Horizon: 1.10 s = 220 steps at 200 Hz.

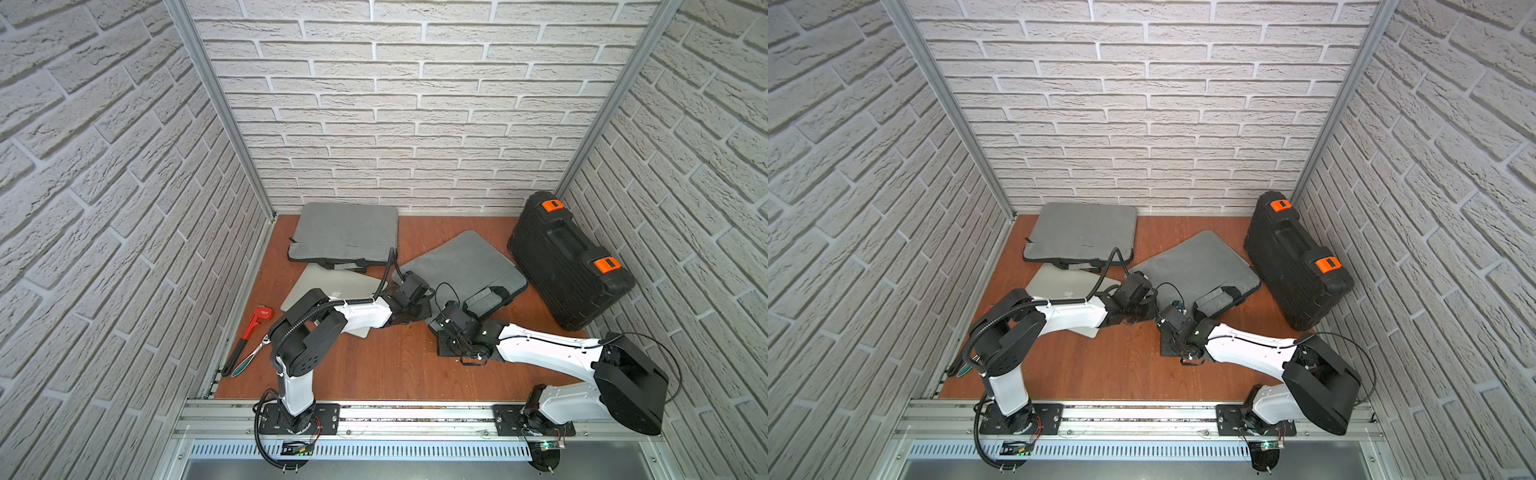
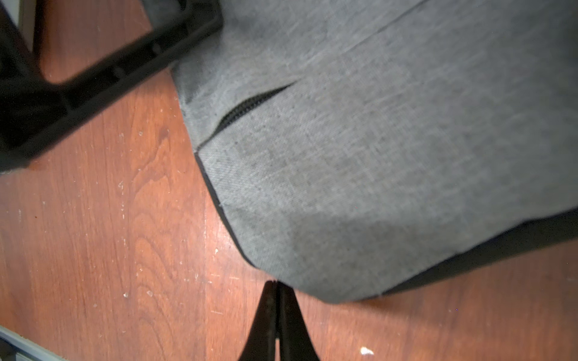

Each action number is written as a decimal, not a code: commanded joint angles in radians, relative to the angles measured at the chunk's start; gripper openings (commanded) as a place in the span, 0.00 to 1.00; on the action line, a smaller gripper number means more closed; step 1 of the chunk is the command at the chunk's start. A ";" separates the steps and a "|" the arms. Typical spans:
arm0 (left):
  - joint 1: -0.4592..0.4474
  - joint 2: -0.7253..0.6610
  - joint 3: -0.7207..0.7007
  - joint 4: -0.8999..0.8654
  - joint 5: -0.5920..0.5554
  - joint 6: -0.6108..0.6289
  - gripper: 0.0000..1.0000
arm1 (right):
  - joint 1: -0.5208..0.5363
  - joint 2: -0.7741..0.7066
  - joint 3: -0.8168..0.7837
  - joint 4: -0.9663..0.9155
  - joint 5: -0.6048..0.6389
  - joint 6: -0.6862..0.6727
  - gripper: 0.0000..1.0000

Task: Open the zippered laptop bag and take out the laptop
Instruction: Adjust the zippered laptop bag at the center of the board.

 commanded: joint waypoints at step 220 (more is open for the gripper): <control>0.175 0.029 0.087 -0.284 0.051 0.405 0.00 | -0.110 -0.130 -0.004 -0.210 0.051 -0.176 0.06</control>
